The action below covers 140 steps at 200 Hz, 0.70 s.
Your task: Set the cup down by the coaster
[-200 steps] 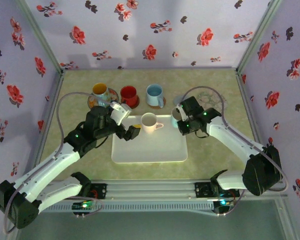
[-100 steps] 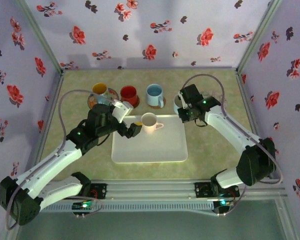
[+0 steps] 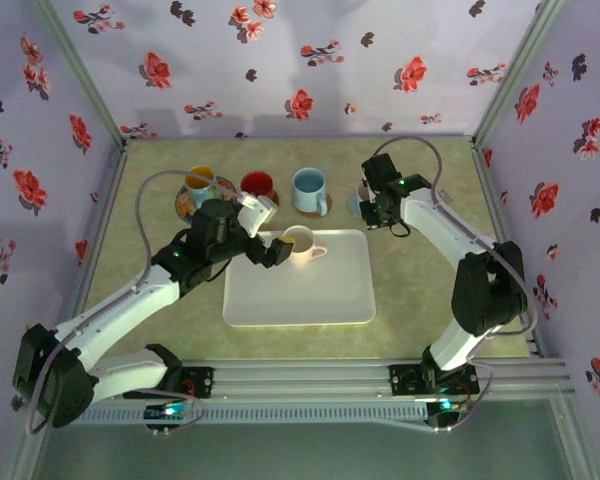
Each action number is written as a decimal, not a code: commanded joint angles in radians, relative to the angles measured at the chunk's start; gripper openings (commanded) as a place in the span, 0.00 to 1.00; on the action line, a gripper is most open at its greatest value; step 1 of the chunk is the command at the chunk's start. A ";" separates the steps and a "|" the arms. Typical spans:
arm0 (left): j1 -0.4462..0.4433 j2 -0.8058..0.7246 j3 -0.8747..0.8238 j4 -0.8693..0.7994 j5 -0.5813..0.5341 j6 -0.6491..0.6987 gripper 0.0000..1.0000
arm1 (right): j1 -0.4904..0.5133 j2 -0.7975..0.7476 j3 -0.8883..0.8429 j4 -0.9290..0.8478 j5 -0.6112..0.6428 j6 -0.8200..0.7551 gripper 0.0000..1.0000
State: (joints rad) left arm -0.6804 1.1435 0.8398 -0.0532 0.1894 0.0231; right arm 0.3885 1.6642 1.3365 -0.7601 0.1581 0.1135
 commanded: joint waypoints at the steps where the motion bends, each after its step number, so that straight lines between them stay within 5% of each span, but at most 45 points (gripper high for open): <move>1: 0.009 0.014 0.032 0.053 -0.015 0.017 1.00 | -0.021 0.030 0.067 0.085 0.034 0.008 0.00; 140: 0.029 0.115 0.036 0.161 0.027 -0.029 1.00 | -0.068 0.252 0.229 0.083 -0.001 -0.033 0.00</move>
State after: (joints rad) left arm -0.6563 1.2388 0.8429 0.0536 0.1951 0.0082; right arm 0.3313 1.9114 1.5108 -0.7074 0.1539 0.0967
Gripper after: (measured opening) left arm 0.994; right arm 0.174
